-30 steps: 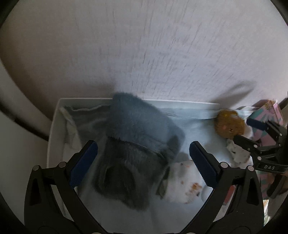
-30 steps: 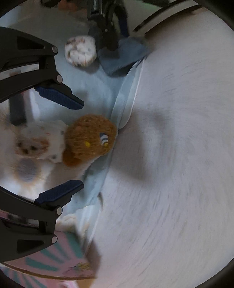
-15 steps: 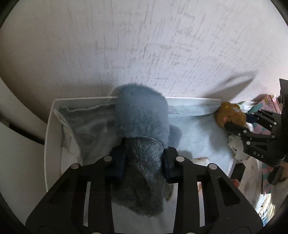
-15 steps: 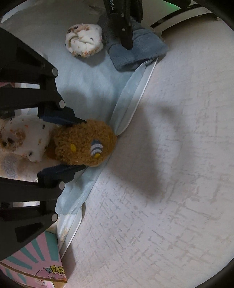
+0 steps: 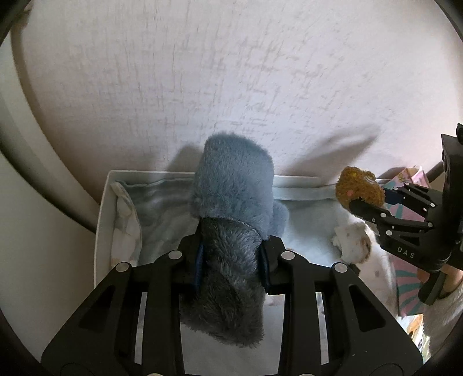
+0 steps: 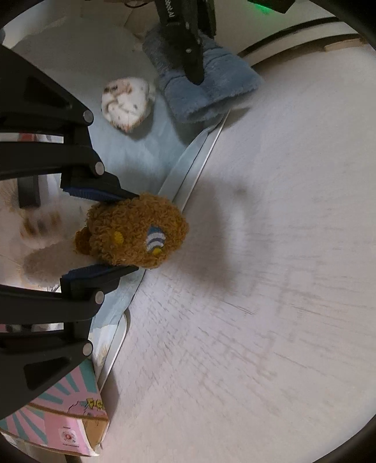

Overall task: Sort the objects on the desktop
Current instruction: 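Carry the grey sock with the left tool into the box while the right tool drops the plush toy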

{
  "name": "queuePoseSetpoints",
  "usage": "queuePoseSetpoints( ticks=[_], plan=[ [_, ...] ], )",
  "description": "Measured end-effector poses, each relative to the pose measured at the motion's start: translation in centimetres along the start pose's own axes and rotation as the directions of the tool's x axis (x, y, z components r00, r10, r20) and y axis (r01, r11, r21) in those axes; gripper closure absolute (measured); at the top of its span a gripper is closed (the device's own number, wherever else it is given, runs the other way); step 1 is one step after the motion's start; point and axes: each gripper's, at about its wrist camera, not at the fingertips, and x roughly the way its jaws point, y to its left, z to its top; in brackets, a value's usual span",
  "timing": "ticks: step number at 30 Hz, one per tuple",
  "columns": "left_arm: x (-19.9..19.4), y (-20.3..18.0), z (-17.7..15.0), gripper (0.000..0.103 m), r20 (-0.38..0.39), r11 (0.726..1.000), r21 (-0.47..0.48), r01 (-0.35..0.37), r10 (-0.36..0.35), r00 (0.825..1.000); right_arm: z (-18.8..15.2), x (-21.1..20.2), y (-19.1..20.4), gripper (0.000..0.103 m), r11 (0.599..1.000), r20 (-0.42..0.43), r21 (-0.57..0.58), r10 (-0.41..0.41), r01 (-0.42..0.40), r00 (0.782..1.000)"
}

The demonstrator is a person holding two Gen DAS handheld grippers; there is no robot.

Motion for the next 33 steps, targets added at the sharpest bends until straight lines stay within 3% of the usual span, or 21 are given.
queuePoseSetpoints(
  ticks=[10, 16, 24, 33],
  plan=[
    [-6.1, -2.3, 0.1, 0.077, 0.042, 1.000, -0.002, 0.016, -0.016, 0.999, -0.3, -5.7, -0.7, 0.068, 0.998, 0.028, 0.024, 0.054, -0.054, 0.998],
    [-9.5, -2.3, 0.5, 0.077, 0.066, 0.998, -0.001, 0.065, -0.065, 0.996, -0.7, -10.0, -3.6, 0.068, 0.991, 0.048, 0.072, 0.112, -0.115, 0.993],
    [-12.3, -7.7, 3.1, 0.077, 0.088, 0.991, 0.078, 0.106, -0.113, 0.990, -0.7, -15.0, -6.4, 0.068, 0.980, 0.080, 0.111, 0.156, -0.164, 0.985],
    [-13.3, -16.4, 5.1, 0.077, 0.085, 0.957, 0.177, 0.228, -0.246, 0.966, -4.8, -19.4, -12.6, 0.068, 0.977, 0.090, 0.200, 0.060, -0.078, 0.994]
  ],
)
